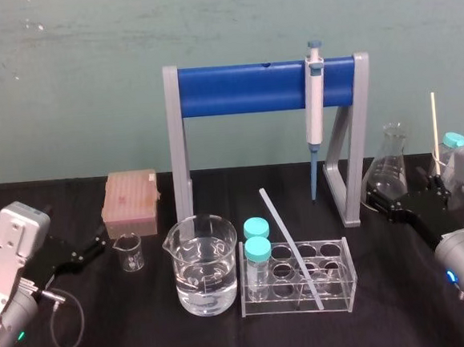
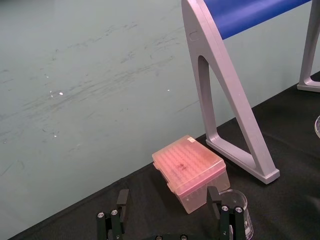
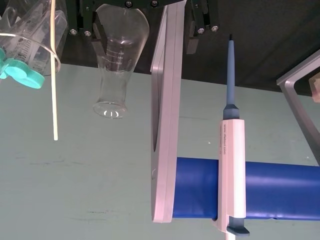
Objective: Pick up the stirring rod with one hand, then place it down.
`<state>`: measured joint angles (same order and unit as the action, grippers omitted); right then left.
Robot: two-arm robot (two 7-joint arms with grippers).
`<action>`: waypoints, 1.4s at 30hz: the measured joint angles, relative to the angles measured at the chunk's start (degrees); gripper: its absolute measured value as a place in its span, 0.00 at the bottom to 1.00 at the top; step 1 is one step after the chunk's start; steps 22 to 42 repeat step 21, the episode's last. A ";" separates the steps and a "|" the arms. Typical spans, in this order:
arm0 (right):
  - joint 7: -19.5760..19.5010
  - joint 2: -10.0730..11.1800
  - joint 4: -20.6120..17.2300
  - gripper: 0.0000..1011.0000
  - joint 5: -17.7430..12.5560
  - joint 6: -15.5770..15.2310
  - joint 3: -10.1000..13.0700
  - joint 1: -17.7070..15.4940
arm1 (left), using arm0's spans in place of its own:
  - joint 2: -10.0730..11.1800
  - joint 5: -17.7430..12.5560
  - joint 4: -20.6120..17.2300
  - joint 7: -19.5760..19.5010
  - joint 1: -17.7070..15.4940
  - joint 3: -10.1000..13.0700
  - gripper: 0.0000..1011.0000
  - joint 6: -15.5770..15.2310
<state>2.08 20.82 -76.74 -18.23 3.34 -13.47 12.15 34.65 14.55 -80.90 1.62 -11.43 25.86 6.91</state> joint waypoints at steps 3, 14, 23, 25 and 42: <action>0.08 0.02 -0.02 0.99 -0.02 0.07 -0.02 0.02 | 0.00 0.00 0.00 0.00 0.00 0.00 0.99 0.00; 0.15 0.08 -0.08 0.99 -0.08 0.19 -0.08 0.06 | 0.00 0.00 0.00 0.00 0.00 0.00 0.99 0.00; 0.18 0.08 -0.08 0.99 -0.09 0.25 -0.09 0.06 | 0.00 0.00 0.00 0.00 0.00 0.00 0.99 0.00; 0.18 0.08 -0.08 0.99 -0.09 0.25 -0.09 0.06 | 0.00 0.00 0.00 0.00 0.00 0.00 0.99 0.00; 0.18 0.08 -0.08 0.99 -0.09 0.25 -0.09 0.06 | 0.00 0.00 0.00 0.00 0.00 0.00 0.99 0.00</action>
